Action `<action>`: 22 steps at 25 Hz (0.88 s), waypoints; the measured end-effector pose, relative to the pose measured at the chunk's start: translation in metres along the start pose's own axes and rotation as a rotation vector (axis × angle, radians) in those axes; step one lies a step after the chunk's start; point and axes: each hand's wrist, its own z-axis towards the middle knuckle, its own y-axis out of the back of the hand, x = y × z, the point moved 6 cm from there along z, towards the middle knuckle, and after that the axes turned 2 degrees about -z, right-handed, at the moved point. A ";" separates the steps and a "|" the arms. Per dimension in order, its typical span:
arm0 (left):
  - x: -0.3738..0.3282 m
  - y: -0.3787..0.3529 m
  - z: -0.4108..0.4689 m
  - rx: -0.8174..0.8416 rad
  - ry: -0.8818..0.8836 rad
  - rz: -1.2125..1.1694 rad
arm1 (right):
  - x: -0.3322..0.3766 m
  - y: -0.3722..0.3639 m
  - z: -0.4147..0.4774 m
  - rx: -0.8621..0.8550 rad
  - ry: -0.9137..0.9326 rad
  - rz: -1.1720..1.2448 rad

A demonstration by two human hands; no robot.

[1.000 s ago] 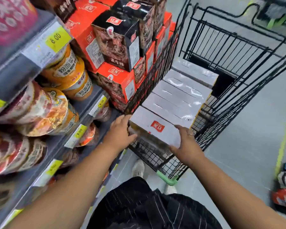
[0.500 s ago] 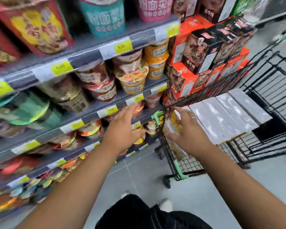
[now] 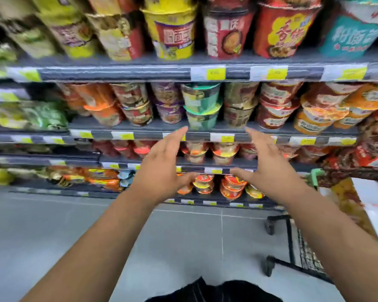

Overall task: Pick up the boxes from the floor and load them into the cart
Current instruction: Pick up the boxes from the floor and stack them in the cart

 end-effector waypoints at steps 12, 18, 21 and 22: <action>0.209 0.168 -0.195 -0.330 0.391 0.045 | 0.287 -0.171 0.031 0.275 0.491 -0.039; 0.296 0.207 -0.252 -0.403 0.656 0.119 | 0.397 -0.263 0.069 0.429 0.721 -0.037; 0.340 0.236 -0.266 -0.478 0.783 0.150 | 0.454 -0.309 0.092 0.511 0.831 -0.009; 0.353 0.246 -0.269 -0.505 0.822 0.162 | 0.475 -0.323 0.100 0.543 0.867 -0.001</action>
